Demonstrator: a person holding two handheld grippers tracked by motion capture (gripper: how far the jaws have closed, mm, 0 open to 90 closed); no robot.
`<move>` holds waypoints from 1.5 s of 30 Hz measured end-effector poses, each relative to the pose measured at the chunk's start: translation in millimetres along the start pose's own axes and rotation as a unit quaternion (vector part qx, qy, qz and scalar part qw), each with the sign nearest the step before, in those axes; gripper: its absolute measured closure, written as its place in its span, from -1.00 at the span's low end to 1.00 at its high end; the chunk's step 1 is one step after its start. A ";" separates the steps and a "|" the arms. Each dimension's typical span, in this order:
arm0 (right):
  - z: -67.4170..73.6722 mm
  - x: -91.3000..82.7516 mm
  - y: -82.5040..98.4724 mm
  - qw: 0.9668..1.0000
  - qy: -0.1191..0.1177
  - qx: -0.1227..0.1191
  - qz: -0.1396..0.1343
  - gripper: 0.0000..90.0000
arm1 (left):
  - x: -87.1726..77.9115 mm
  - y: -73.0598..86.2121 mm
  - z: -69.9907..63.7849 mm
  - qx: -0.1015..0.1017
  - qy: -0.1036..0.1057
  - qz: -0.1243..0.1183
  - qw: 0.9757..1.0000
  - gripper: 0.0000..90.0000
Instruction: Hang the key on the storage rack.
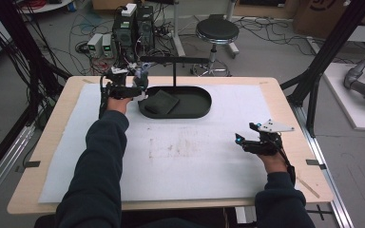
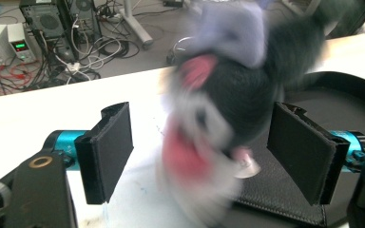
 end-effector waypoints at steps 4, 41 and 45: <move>-1.0 0.1 0.5 1.000 0.000 0.004 0.001 -0.44 | -15.3 7.4 7.1 -0.004 0.010 -0.013 1.000 -0.51; 8.7 -0.6 0.7 1.000 0.013 -0.018 0.016 -0.44 | -125.5 96.9 1.2 0.061 0.095 -0.110 0.987 -0.51; 8.6 -0.5 0.9 1.000 0.015 -0.017 0.016 -0.44 | -125.5 102.9 5.4 0.065 0.087 -0.101 0.989 -0.51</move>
Point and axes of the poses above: each handheld gripper's, and its own axes: x roughly forward along the jaws, y roughly out of its underside, z roughly to its left, the point moved 1 cm from there along x, roughly forward along the jaws, and after that the axes turned 1 degree about -z, right-handed, at the moved point
